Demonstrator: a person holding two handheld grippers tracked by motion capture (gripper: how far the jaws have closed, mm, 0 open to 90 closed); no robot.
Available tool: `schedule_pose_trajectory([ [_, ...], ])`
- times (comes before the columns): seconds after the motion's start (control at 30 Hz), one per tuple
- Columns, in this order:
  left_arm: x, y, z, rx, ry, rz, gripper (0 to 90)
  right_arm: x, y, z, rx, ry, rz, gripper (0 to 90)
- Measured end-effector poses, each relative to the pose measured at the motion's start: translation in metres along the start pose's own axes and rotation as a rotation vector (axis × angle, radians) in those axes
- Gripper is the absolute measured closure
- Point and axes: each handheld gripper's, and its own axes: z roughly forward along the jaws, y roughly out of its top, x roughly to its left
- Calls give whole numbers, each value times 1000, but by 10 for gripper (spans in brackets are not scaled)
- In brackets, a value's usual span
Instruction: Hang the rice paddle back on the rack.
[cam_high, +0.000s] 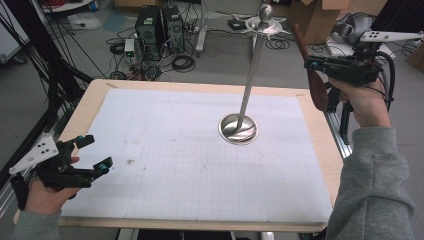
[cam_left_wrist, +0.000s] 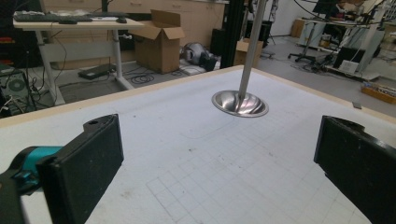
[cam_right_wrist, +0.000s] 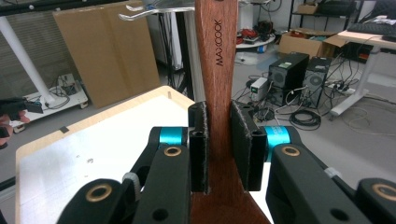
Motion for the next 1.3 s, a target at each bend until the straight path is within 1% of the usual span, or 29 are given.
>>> schedule_pose_trajectory([
  [0.07,0,0,-1,1,2,1,18,0,0,1,3,1,6,778],
  [0.2,0,0,-1,-5,3,-3,18,1,0,3,10,11,1,778],
  [0.37,0,0,-1,-4,4,-3,18,1,0,5,10,7,0,778],
  [0.5,1,0,-1,-5,4,-2,18,1,-1,7,21,8,2,778],
  [0.87,1,0,-2,-7,6,-4,18,1,-1,11,15,19,2,778],
  [1.3,1,1,-2,-6,7,-2,18,0,-5,14,5,29,12,778],
])
